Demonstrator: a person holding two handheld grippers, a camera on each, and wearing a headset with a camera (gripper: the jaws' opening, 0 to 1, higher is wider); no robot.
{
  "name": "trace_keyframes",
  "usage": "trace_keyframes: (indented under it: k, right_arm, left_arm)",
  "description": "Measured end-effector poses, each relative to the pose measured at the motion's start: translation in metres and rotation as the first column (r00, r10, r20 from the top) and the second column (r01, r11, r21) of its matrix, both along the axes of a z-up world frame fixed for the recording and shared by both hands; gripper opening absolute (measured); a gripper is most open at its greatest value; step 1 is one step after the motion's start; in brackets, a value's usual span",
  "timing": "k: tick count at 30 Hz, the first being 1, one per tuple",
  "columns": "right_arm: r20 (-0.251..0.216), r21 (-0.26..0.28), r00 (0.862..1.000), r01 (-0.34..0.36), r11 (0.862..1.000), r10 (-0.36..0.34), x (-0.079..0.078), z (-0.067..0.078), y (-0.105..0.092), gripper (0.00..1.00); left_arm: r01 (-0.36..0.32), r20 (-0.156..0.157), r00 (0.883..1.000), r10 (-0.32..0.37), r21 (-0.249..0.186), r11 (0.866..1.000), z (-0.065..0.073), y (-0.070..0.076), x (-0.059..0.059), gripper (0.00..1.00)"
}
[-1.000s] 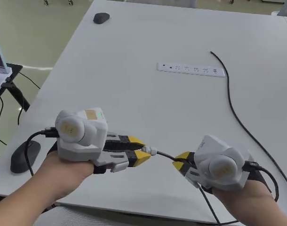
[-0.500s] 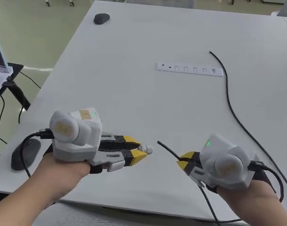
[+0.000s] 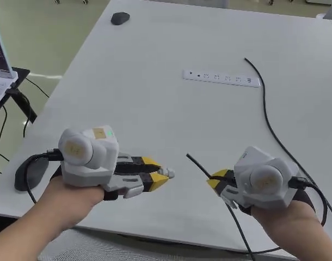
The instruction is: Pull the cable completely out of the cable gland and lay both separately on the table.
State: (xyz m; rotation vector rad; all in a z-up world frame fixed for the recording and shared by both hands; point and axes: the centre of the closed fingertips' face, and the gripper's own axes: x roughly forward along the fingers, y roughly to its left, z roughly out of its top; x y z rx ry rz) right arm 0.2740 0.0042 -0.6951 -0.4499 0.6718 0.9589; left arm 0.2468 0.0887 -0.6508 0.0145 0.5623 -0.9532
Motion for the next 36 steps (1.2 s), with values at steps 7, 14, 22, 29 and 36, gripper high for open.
trace_keyframes:
  k: [7,14,22,29,36]
  right_arm:
    - [-0.019,0.016,0.998,0.054,0.998,-0.054,0.014,0.006,0.004,0.00]
    - [-0.005,-0.013,0.998,0.057,0.998,-0.057,0.023,0.008,0.011,0.00]
    - [0.006,-0.019,0.998,0.070,0.997,-0.070,0.039,0.011,0.027,0.00]
    - [-0.009,-0.046,0.997,0.073,0.996,-0.073,0.049,0.006,0.040,0.00]
    - [0.007,-0.077,0.999,0.050,0.996,-0.050,0.061,-0.002,0.056,0.00]
  left_arm:
    - [-0.002,-0.006,1.000,0.002,-0.007,1.000,-0.008,0.007,-0.001,0.15]
    - [0.017,0.000,1.000,-0.017,-0.005,1.000,-0.013,0.015,-0.002,0.15]
    - [0.049,0.006,0.999,-0.049,0.010,0.999,-0.021,0.030,-0.002,0.15]
    - [0.053,-0.014,0.998,-0.053,-0.014,0.999,-0.031,0.039,-0.001,0.15]
    - [0.065,-0.044,0.997,-0.066,-0.011,0.998,-0.044,0.051,-0.006,0.15]
